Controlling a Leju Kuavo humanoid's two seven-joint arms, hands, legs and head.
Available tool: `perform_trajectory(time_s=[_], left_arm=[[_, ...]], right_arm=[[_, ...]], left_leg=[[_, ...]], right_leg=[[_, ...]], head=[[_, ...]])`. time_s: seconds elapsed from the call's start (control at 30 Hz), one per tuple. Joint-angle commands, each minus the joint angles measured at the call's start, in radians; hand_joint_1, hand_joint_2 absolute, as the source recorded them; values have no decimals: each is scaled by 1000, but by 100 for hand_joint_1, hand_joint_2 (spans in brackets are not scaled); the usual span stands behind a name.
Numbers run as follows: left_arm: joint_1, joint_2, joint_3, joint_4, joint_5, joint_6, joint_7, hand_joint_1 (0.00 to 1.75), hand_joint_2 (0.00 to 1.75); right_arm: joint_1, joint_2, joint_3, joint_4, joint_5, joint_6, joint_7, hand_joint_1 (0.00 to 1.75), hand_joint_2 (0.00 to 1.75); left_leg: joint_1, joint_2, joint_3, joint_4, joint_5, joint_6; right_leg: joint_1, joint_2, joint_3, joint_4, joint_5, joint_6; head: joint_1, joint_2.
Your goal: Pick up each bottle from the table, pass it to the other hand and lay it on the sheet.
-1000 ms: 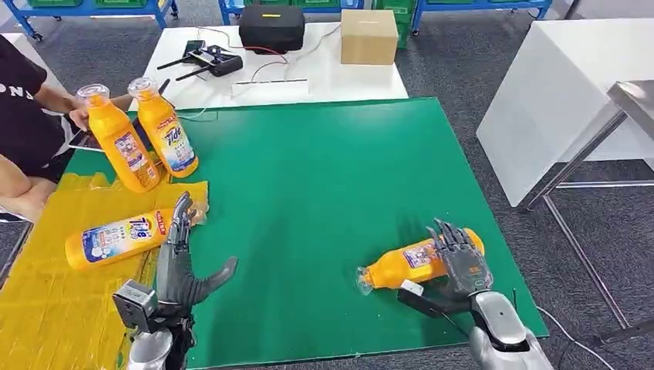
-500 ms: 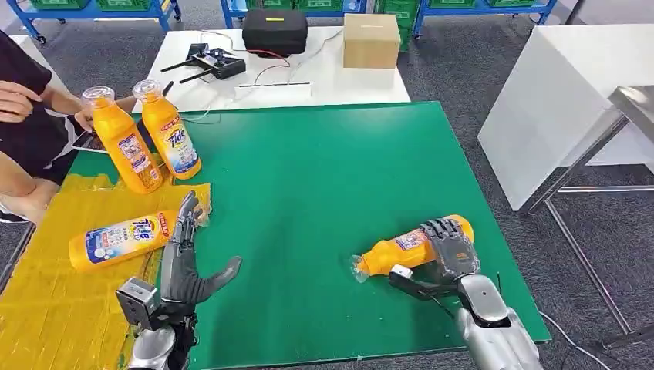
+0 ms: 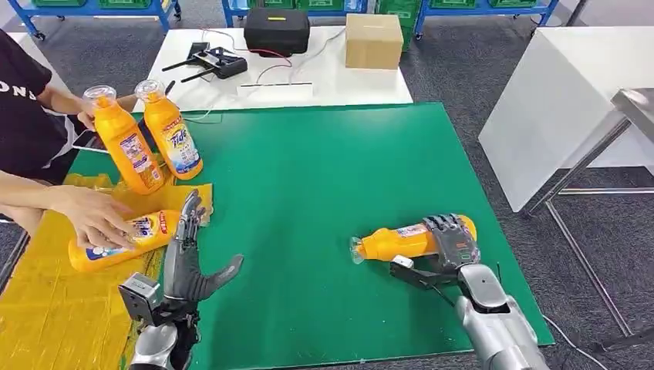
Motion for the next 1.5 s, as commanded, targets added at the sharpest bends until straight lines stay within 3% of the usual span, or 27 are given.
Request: perform_trajectory(time_s=[0.03, 0.07, 0.23, 0.37, 0.43, 0.6, 0.7, 1.0, 1.5], left_arm=[[-11, -1, -3, 49, 3, -7, 7, 0, 175], [-3, -2, -6, 37, 3, -9, 8, 0, 175], [25, -1, -22, 0, 0, -14, 15, 0, 175], [27, 4, -41, -4, -1, -17, 19, 0, 175], [18, 2, -51, 4, -3, -22, 24, 0, 175], [5, -1, -64, 20, -5, -25, 27, 0, 175], [-13, 0, -81, 44, -8, -27, 33, 0, 175], [-43, -3, -102, 80, -10, -30, 40, 0, 175], [-149, -21, -177, 201, -12, -52, 60, 0, 175]], right_arm=[[4, 89, -28, 43, -96, -37, -75, 175, 175], [4, 118, -45, -2, -148, -40, -103, 175, 175], [57, 203, -124, -256, -468, 18, -208, 175, 175], [68, 246, -190, -366, -669, 83, -252, 175, 175], [67, 284, -245, -385, -757, 76, -258, 175, 175], [69, 299, -270, -380, -808, 88, -267, 175, 175], [65, 327, -311, -359, -925, 159, -295, 175, 175], [52, 358, -303, -293, -963, 196, -306, 175, 175], [-64, 486, -98, -31, -981, 259, -388, 175, 175]], left_leg=[[1, -2, -12, 0, 5, -2], [1, 1, -9, 0, 3, -1], [1, 3, -7, 1, 2, -2], [0, 0, -15, 1, 4, -4], [1, -3, -18, 1, 4, -4], [1, -8, -25, 1, 7, -3], [1, -8, -26, 1, 7, -4], [0, -8, -29, 0, 7, -3], [1, -6, -28, 1, 6, -5]], right_leg=[[1, -2, -10, -1, 6, 0], [0, 0, 1, -1, 5, 1], [1, 1, 3, 1, 5, -1], [0, -3, -6, 2, 4, -1], [1, -6, -8, 3, 3, -1], [0, -10, -13, 4, 4, 0], [0, -10, -14, 4, 3, 0], [-1, -10, -18, 4, 4, 0], [0, -8, -17, 4, 4, -1]], head=[[0, 0], [0, 0], [0, 0], [-1, 0], [-1, 0], [0, 0], [0, 0], [0, 0], [0, 0]])
